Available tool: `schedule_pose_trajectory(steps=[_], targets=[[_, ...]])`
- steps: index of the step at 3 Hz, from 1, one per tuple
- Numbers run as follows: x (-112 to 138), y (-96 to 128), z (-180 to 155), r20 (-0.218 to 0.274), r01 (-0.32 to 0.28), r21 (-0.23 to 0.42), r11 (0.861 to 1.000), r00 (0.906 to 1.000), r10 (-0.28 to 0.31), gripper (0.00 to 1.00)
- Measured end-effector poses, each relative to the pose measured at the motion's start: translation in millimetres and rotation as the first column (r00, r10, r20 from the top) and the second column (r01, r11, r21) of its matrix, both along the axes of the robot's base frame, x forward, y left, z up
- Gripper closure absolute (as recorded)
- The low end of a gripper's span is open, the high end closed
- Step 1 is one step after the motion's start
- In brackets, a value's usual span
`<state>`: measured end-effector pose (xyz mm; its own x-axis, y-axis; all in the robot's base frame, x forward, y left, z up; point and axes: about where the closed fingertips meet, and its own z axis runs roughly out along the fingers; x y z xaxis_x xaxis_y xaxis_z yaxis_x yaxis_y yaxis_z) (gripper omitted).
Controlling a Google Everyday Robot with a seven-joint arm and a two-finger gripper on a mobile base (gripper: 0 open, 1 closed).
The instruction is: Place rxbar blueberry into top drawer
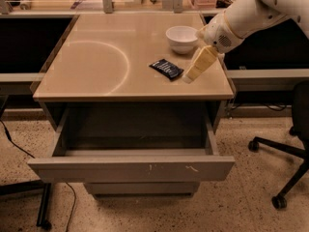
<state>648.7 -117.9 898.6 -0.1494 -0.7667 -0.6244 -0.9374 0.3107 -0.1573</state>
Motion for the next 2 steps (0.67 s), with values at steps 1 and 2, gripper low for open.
schedule_pose_trajectory(steps=[1,2], targets=[[-9,1,7,0.026,0.001,-0.007,1.000,0.9997,-0.001,0.00],[-1,12,-8,-0.005,-0.005,0.014,1.000,1.0000,0.005,0.00]])
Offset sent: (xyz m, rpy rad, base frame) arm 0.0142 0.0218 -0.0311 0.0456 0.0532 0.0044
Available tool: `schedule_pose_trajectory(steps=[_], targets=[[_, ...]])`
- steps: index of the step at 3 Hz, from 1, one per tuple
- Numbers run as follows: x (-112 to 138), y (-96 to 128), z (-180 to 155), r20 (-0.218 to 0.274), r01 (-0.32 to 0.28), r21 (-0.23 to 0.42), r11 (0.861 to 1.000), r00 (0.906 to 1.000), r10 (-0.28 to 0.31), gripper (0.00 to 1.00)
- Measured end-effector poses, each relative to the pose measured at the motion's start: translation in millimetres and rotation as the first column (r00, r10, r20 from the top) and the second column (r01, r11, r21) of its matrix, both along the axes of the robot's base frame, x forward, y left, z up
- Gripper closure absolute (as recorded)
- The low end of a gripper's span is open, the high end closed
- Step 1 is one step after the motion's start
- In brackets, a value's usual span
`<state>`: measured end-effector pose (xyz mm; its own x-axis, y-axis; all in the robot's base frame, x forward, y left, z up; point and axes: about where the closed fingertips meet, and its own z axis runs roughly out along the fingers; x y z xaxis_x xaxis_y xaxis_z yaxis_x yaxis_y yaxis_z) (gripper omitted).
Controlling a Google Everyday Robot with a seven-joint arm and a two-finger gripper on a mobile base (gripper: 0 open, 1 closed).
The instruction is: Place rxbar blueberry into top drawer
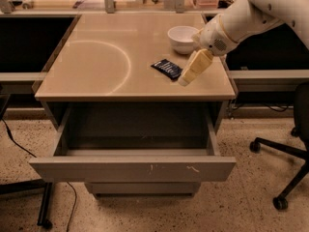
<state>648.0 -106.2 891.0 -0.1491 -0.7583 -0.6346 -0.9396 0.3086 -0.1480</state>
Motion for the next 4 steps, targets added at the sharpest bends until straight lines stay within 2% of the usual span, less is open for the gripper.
schedule_pose_trajectory(steps=[1,2,3,4], targets=[[16,24,-33,-0.074,-0.058,-0.024,0.998,0.9956,0.057,0.00],[23,53,-62,-0.155,-0.134,-0.036,0.990,0.9797,0.127,0.00],[32,72,-93,-0.242,-0.200,-0.082,0.976,0.9543,0.175,0.00],[32,72,-93,-0.242,-0.200,-0.081,0.976,0.9543,0.175,0.00]])
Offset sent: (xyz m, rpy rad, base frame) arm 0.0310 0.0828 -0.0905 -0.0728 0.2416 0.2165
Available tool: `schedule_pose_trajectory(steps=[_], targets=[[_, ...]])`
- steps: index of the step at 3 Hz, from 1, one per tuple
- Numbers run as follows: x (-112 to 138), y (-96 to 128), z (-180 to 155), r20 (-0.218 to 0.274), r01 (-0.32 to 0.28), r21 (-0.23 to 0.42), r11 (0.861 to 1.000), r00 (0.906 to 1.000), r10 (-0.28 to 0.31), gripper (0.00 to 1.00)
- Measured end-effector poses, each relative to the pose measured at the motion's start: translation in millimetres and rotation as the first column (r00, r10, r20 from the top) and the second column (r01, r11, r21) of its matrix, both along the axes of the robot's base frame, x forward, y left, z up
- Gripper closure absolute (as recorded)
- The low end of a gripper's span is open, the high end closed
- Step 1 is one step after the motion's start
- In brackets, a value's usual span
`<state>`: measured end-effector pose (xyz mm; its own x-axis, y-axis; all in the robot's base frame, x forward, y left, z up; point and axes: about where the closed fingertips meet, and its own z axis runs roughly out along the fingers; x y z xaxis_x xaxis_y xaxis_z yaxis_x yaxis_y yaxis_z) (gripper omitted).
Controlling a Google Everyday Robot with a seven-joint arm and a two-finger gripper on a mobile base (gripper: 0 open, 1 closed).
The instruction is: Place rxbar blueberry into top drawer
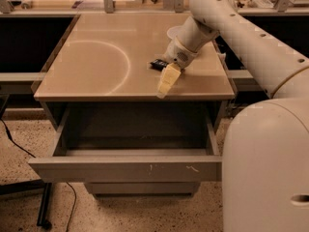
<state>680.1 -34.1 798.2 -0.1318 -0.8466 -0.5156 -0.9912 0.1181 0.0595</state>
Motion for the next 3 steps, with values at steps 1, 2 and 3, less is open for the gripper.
schedule_pose_trajectory(steps=[1,2,3], targets=[[0.0,0.0,0.0,0.000,0.000,0.000,1.000,1.0000,0.000,0.18],[0.0,0.0,-0.1,0.000,0.000,0.000,1.000,1.0000,0.000,0.41],[0.0,0.1,-0.1,0.000,0.000,0.000,1.000,1.0000,0.000,0.64]])
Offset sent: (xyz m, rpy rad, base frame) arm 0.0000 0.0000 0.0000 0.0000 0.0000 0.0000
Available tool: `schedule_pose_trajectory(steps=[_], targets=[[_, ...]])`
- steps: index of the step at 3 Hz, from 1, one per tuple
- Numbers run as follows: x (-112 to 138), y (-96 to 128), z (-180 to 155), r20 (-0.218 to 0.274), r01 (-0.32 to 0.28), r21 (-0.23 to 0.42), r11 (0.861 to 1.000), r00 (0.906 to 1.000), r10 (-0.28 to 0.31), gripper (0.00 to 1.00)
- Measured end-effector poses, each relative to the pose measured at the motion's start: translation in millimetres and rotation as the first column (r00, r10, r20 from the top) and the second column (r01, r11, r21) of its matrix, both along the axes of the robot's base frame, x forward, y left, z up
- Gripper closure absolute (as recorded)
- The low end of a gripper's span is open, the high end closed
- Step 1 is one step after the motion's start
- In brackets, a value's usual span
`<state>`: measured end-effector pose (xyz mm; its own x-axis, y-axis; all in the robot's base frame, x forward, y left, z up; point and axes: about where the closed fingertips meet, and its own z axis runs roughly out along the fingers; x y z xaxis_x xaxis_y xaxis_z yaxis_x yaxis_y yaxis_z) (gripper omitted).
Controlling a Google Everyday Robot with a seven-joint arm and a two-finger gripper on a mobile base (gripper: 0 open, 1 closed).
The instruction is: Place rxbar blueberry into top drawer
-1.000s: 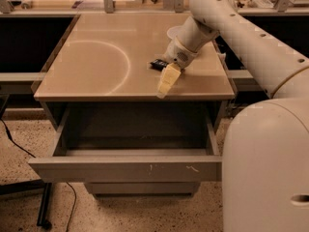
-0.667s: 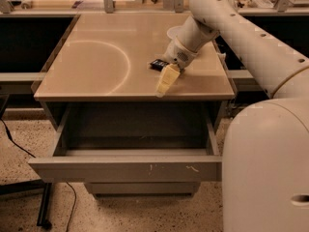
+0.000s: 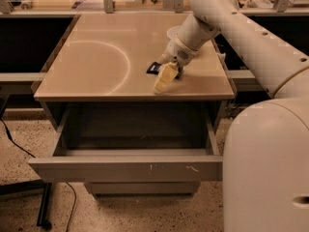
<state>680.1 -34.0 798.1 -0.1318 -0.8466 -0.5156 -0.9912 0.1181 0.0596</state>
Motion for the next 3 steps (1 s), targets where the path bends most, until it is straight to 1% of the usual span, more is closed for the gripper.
schedule_pose_trajectory(steps=[1,2,3], targets=[[0,0,9,0.000,0.000,0.000,1.000,1.0000,0.000,0.87],[0,0,20,0.000,0.000,0.000,1.000,1.0000,0.000,1.00],[-5,1,21,0.006,0.008,0.007,1.000,0.9999,-0.008,1.00]])
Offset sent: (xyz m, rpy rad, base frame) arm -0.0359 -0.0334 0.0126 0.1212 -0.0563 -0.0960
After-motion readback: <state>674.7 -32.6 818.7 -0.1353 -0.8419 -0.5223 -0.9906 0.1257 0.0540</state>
